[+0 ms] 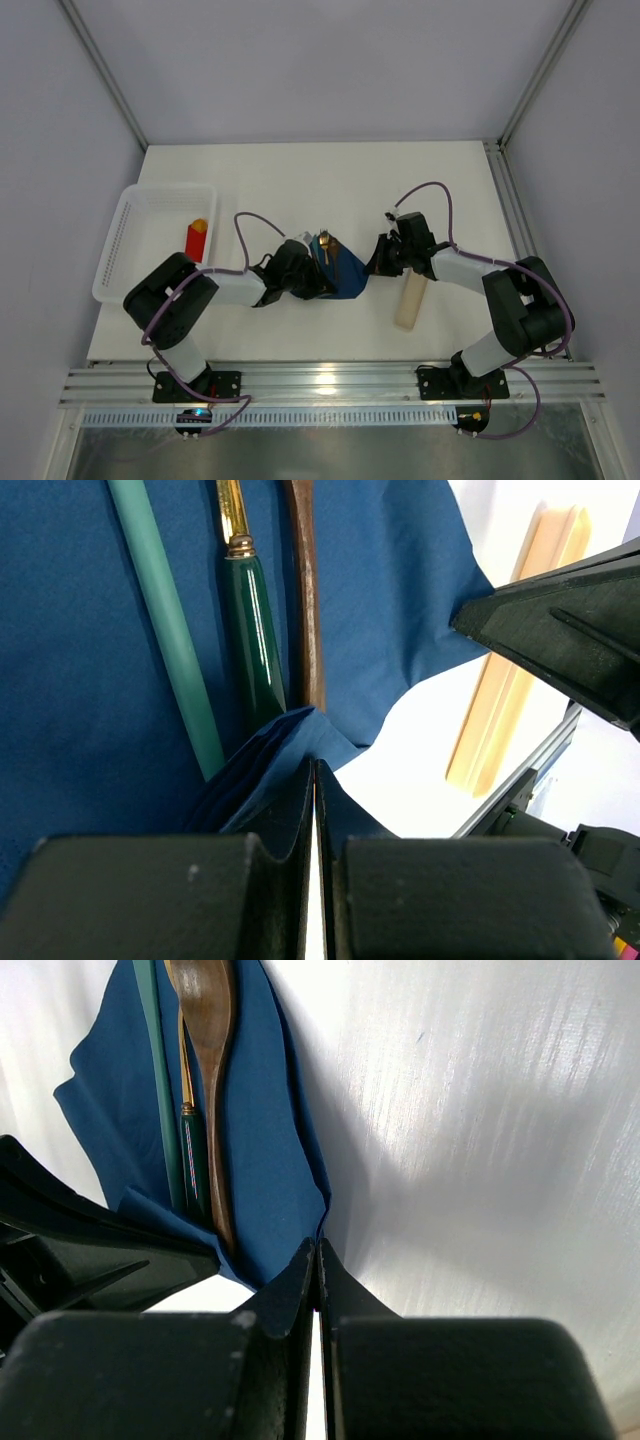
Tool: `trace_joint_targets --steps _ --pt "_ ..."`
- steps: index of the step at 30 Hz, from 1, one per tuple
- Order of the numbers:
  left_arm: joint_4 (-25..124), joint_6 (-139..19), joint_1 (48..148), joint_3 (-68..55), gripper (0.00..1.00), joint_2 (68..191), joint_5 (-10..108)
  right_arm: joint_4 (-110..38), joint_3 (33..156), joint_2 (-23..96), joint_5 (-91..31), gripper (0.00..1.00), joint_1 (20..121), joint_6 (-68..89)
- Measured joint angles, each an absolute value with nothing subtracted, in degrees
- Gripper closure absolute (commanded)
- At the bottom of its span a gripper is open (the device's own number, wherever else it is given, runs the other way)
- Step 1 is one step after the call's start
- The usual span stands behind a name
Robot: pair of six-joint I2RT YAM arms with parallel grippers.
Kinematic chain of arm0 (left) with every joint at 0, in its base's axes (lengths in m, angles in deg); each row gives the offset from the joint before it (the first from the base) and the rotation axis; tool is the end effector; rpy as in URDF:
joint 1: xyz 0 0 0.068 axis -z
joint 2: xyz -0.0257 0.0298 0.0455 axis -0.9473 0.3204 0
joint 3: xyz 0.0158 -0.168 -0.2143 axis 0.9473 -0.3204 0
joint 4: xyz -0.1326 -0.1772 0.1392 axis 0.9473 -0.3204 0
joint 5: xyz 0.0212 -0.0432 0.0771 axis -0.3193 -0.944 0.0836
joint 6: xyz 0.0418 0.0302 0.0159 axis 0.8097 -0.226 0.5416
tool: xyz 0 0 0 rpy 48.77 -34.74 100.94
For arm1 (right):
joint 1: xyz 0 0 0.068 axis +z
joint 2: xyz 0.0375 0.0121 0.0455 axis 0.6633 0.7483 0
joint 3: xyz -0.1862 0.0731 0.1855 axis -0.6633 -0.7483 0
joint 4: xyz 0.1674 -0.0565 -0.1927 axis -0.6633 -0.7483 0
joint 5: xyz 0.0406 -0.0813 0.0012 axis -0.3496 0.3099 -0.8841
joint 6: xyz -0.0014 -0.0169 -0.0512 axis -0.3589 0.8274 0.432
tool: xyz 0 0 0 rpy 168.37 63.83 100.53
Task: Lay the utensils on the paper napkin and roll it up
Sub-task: Roll the napkin at the center of the board.
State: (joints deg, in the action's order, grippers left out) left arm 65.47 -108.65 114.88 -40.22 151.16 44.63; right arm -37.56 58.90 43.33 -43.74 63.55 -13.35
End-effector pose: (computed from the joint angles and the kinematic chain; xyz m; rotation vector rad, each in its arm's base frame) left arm 0.2213 -0.2211 0.1266 -0.2447 2.5472 -1.0950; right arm 0.2624 0.1199 0.1534 0.0116 2.5508 0.8407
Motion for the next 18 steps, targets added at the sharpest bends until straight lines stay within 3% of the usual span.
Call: trace_joint_targets --steps 18 --pt "65.71 -109.46 116.35 -39.74 1.00 151.14 45.07 -37.60 58.90 43.29 -43.77 0.96 63.55 -13.35"
